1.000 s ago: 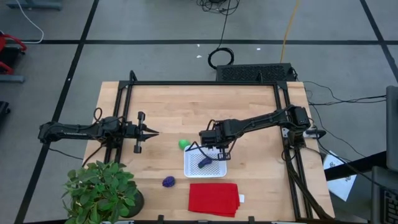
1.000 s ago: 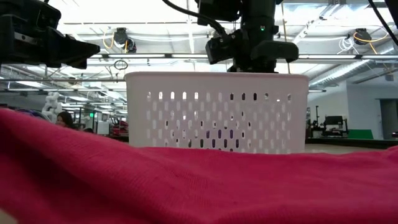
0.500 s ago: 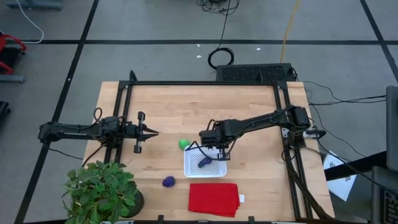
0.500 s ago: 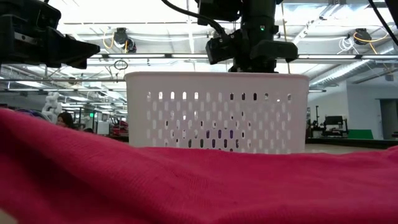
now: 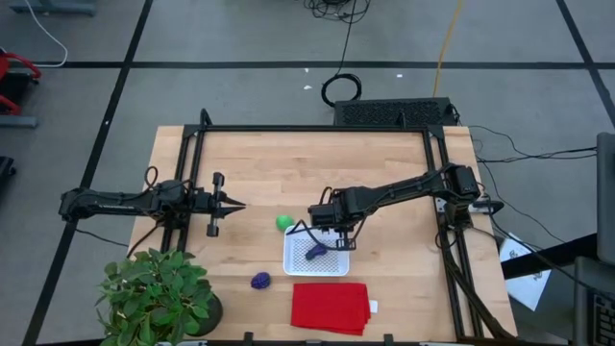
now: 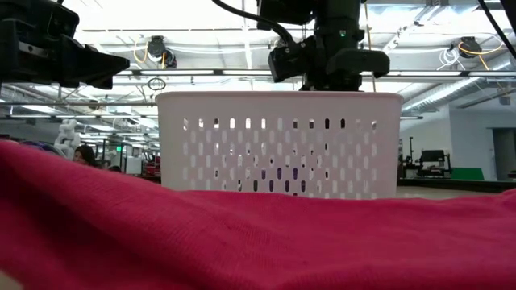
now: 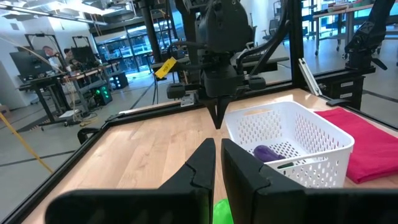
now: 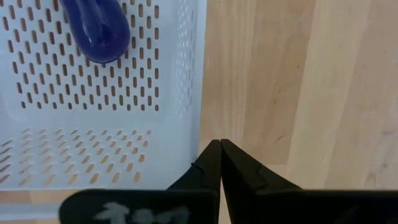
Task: Pick and placing Produce into tupperware
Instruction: Adjust the white bin, then put the green pear into the white bin
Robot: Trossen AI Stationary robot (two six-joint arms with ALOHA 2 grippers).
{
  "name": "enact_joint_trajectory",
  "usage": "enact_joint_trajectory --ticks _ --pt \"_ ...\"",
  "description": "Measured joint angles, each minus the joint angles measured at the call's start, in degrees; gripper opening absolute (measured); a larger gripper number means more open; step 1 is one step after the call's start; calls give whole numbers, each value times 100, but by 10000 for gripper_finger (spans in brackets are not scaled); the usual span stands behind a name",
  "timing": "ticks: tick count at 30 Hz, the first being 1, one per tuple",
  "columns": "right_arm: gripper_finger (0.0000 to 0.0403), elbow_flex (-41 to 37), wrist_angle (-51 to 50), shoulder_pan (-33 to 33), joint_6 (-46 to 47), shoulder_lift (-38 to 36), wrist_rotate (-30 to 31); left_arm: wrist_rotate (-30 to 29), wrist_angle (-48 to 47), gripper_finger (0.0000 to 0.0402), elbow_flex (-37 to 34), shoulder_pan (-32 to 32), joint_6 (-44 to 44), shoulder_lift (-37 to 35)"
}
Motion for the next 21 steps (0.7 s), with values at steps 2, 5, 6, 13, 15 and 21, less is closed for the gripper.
enact_joint_trajectory --ticks 2,5,6,13,15,21 --pt "0 0 0 0 28 0 6 0 0 31 0 0 0 0" --pt "0 0 3 0 32 -27 182 0 0 31 0 -1 1 2" --pt "0 -4 8 0 21 -68 192 0 0 31 0 -2 0 0" --pt "0 -4 898 0 -419 -793 207 0 0 31 0 -2 0 0" --pt "0 -64 1359 0 -647 -1094 205 0 1 31 0 0 0 2" --pt "0 -876 2967 -49 -783 -2284 178 0 0 31 0 0 0 1"
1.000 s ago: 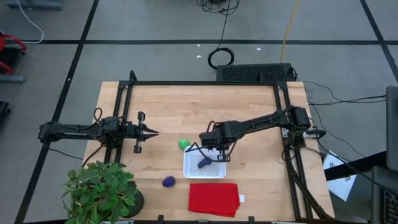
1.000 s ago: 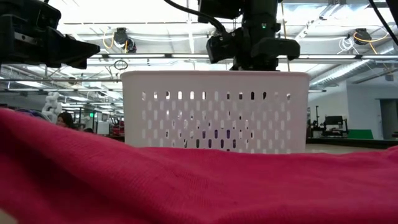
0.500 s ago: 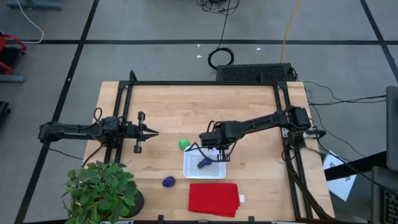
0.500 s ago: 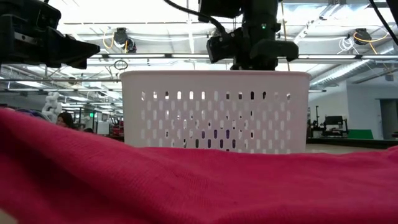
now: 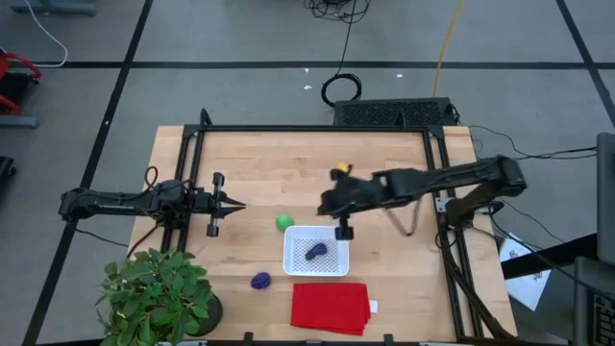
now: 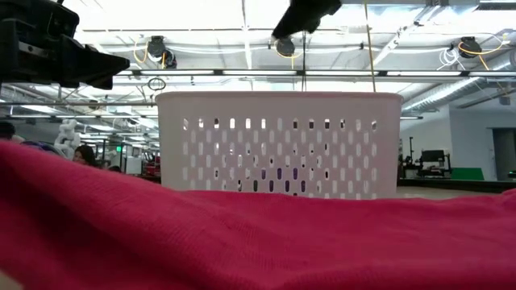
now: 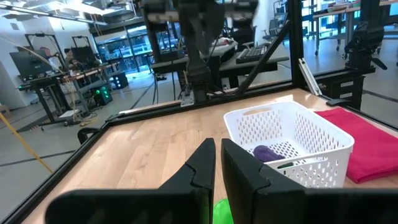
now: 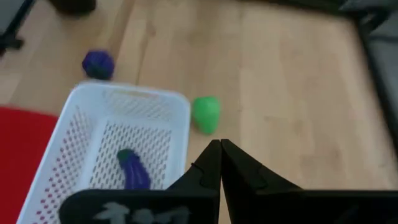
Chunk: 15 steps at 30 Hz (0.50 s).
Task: Pick and placing Produce into tupperware
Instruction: Put the green pear into the white bin
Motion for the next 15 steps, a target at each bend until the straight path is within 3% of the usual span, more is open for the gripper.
enact_joint_trajectory --ticks 15 --pt "0 -2965 1214 -87 1000 -2897 656 -2 -16 31 0 -2 83 0"
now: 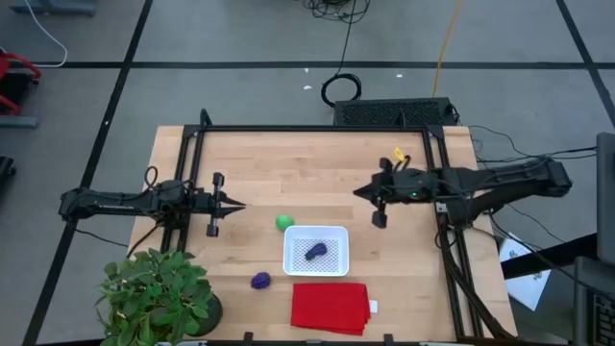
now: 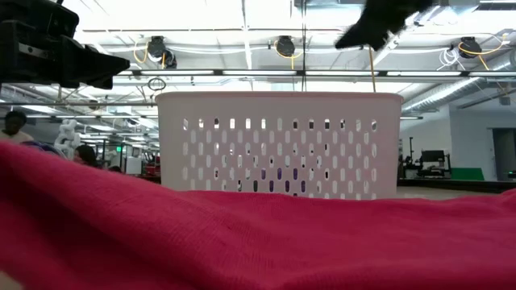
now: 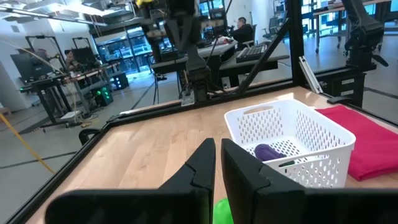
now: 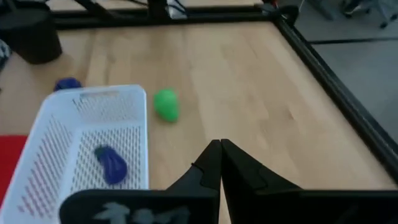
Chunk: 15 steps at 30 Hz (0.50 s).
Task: Pick and placing Produce into tupperware
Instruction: Put the green pear into the white bin
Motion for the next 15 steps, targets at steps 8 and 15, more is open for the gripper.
enact_joint_trajectory --ticks 8,15 --pt "0 -1579 1984 348 568 -938 -45 0 -41 31 0 2 -4 0" --pt "0 -2128 2273 473 187 -1391 -42 -37 -137 31 0 0 127 1"
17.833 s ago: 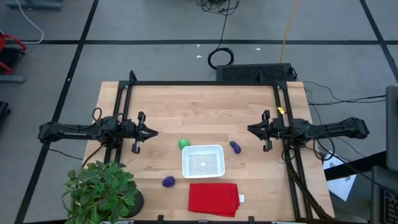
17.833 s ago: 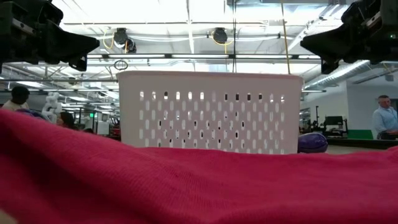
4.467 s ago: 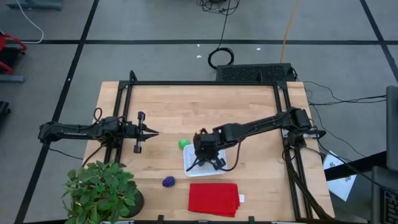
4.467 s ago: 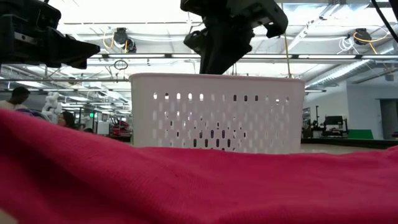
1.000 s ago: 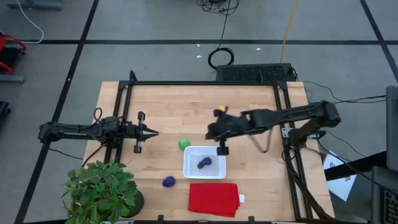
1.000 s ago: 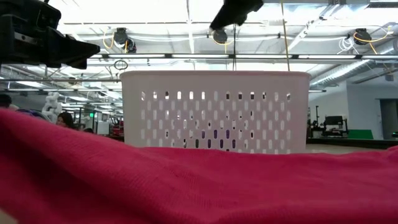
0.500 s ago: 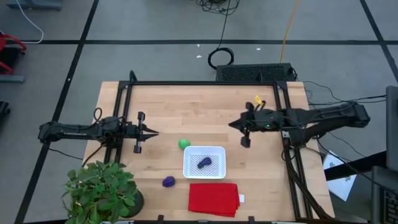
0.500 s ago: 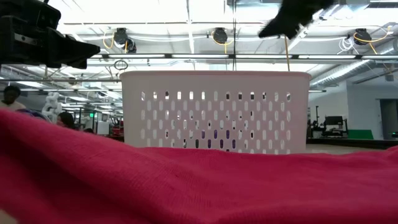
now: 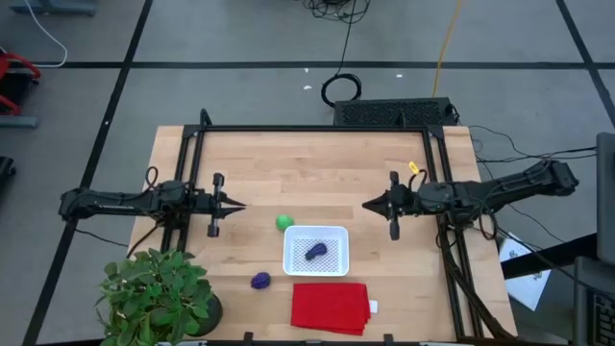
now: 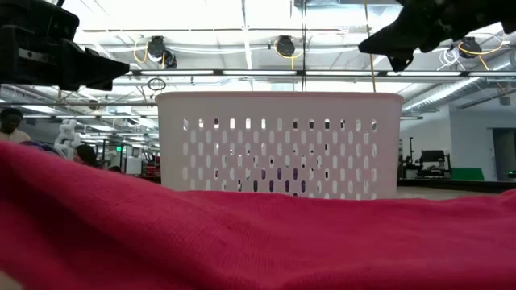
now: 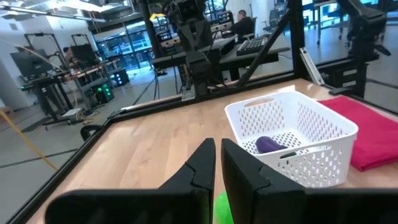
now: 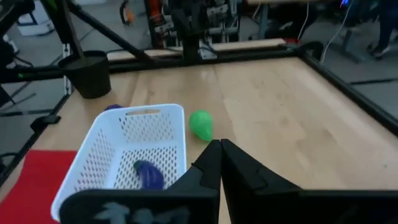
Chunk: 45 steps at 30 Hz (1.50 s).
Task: Pick and placing Produce into tupperware
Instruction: Put the green pear into the white bin
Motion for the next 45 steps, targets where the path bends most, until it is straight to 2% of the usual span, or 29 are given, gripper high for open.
enact_joint_trajectory --ticks 11,21,28,35,38,45 --pt "0 -655 293 -379 30 -932 140 -258 -26 31 0 0 -26 0" --pt "0 -1629 1471 -375 119 -1734 -154 -260 -24 31 0 0 -39 -2" --pt "0 -1810 1611 -377 -137 -1860 -184 -260 -12 31 0 0 -450 -2" --pt "0 -1813 1617 -373 -205 -1860 -571 -263 -13 31 0 1 -188 -2" --pt "0 -1815 1617 -373 -219 -1858 -792 -263 -26 31 0 2 -330 -2" --pt "0 -2067 1791 -371 -220 -1855 -812 -286 -46 31 19 0 -922 38"
